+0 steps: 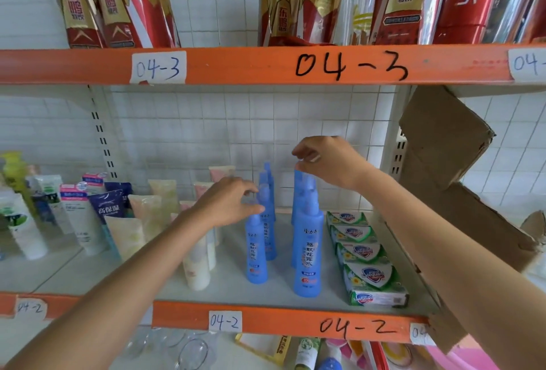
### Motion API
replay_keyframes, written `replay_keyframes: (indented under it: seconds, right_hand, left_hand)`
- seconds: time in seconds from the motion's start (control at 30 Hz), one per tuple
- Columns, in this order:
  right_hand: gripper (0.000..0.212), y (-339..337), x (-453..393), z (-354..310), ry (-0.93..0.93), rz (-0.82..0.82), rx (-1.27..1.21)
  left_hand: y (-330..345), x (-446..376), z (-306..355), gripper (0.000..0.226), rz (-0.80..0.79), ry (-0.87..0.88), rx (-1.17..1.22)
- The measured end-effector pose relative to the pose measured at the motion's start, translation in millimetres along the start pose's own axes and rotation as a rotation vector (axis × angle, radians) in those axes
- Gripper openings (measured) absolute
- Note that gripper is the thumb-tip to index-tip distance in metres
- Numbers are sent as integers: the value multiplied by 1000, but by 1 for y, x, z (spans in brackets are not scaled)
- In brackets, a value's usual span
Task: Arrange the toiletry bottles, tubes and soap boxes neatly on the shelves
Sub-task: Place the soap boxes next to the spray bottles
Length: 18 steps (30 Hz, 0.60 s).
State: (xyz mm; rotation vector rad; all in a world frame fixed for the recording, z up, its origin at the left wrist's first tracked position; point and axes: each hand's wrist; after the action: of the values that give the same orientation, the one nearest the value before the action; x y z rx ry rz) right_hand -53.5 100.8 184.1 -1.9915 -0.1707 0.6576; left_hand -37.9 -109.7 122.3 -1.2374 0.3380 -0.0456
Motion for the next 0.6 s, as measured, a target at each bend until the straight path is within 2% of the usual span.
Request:
replay_keyframes:
  seconds: [0.13, 0.27, 0.37, 0.43, 0.5, 0.6]
  right_hand:
    - [29, 17, -20, -31, -87, -170, 179]
    - [35, 53, -52, -43, -38, -350, 354]
    - [39, 74, -69, -43, -13, -453, 471]
    - [37, 85, -73, -42, 5, -546, 530]
    - [30, 93, -73, -42, 28, -591, 531]
    - [24, 94, -73, -45, 13, -575, 530]
  left_hand:
    - [12, 6, -5, 18, 3, 8, 109]
    - [17, 8, -6, 24, 21, 57, 166]
    - [19, 7, -5, 20, -22, 72, 195]
    - [21, 6, -8, 26, -45, 75, 213]
    - [23, 6, -11, 26, -73, 80, 224]
    - [27, 7, -16, 23, -74, 92, 258]
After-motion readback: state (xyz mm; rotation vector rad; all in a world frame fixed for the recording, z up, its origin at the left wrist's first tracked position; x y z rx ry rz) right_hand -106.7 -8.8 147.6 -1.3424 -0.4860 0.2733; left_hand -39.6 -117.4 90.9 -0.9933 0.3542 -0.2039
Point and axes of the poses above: each hand's wrist, its own x-axis away from the middle knuckle, its own y-axis out of the palm, z = x × y, and after that the axes turned 2 degrees about y, right-handed
